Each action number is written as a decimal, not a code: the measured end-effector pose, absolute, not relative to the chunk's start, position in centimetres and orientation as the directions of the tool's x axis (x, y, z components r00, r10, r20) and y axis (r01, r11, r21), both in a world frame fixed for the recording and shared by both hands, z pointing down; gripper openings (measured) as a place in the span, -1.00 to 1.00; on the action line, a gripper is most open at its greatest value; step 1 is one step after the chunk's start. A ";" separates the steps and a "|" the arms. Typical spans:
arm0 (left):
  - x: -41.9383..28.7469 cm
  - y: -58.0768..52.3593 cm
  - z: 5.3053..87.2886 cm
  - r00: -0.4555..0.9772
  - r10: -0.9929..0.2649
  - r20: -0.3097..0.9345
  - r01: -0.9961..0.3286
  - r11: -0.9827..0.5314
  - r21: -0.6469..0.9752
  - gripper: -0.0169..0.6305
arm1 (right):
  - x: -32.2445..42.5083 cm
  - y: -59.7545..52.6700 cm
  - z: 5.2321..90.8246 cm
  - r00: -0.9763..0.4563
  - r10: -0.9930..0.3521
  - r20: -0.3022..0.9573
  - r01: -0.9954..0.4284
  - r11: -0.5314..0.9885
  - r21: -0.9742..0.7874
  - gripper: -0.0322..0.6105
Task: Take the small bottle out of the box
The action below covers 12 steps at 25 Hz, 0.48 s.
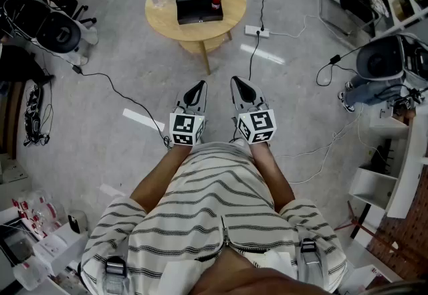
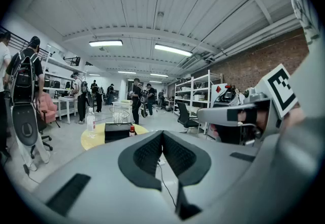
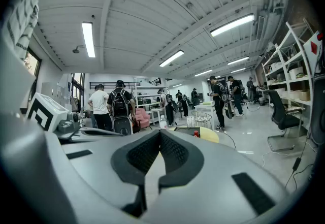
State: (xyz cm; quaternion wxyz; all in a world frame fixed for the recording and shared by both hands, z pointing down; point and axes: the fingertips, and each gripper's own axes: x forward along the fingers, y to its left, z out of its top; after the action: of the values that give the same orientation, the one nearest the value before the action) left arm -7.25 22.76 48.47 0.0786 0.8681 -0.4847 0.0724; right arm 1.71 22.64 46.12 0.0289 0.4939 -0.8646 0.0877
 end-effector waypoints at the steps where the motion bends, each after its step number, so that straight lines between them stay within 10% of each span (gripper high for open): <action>1: -7.0 22.8 48.5 0.520 -0.830 0.202 -0.853 -0.518 0.065 -0.88 | 2.0 22.6 46.1 -0.510 -0.849 0.135 -0.859 0.497 -0.123 -0.85; 12: -4.0 23.7 48.5 0.502 -0.840 0.205 -0.863 -0.502 0.056 -0.88 | 5.2 23.3 45.9 -0.522 -0.845 0.121 -0.852 0.509 -0.124 -0.85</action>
State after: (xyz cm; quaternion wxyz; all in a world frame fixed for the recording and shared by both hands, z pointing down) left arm -3.99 23.75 48.50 0.0755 0.8633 -0.4933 0.0754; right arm 5.24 23.32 45.85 0.0223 0.4885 -0.8682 0.0838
